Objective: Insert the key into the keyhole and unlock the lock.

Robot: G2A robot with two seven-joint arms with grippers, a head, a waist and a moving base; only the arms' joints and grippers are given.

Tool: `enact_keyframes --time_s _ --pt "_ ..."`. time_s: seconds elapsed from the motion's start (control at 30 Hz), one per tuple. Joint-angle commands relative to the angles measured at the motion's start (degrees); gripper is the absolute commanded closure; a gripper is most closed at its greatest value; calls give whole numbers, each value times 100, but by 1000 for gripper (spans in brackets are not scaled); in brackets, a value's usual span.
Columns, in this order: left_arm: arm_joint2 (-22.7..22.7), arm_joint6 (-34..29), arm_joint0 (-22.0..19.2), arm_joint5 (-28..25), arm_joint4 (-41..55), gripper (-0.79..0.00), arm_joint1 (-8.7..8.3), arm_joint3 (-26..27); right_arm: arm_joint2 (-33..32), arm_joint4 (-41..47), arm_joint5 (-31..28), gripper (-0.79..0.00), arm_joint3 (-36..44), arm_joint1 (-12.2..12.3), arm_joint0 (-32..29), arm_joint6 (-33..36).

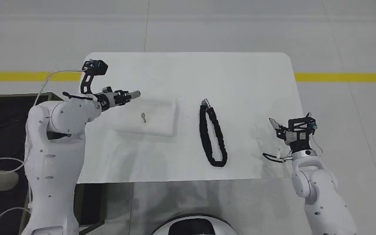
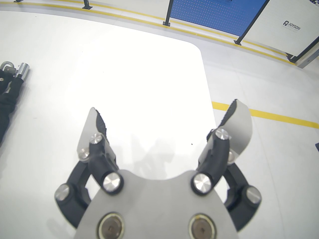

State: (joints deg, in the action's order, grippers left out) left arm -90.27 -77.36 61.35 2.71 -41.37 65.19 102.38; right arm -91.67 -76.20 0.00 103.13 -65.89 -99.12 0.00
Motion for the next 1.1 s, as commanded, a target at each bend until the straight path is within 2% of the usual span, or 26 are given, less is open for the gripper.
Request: enact_keyframes --time_s 0.0,0.1,0.27,0.5,0.6,0.83,0.87,0.93,1.0,1.07 --pt "349 -1064 -639 -29 318 -785 -25 -497 0 0 0 -785 0 0 0 0" --pt "936 -1064 -1091 139 706 -785 -129 -1054 0 0 0 -785 0 0 0 0" --pt "1681 -1064 -1534 480 801 -785 -382 -1428 0 0 0 -785 0 0 0 0" --pt "1712 -1064 -1556 511 806 -785 -397 -1435 0 0 0 -785 0 0 0 0" --pt "1840 -1064 -1252 249 1147 -785 -422 -1466 0 0 0 -785 0 0 0 0" --pt "1949 -1046 -1372 214 878 -785 -472 -1784 0 0 0 -785 0 0 0 0" --pt "1984 -1021 -1401 202 848 -730 -468 -1840 0 0 0 -785 0 0 0 0" --pt "2082 -977 -1470 153 680 -548 -463 -1950 0 0 0 -785 0 0 0 0" --pt "2188 -925 -1503 108 634 -520 -447 -2038 0 0 0 -785 0 0 0 0" --pt "2279 -916 -1552 69 597 -419 -431 -2117 0 0 0 -785 0 0 0 0"
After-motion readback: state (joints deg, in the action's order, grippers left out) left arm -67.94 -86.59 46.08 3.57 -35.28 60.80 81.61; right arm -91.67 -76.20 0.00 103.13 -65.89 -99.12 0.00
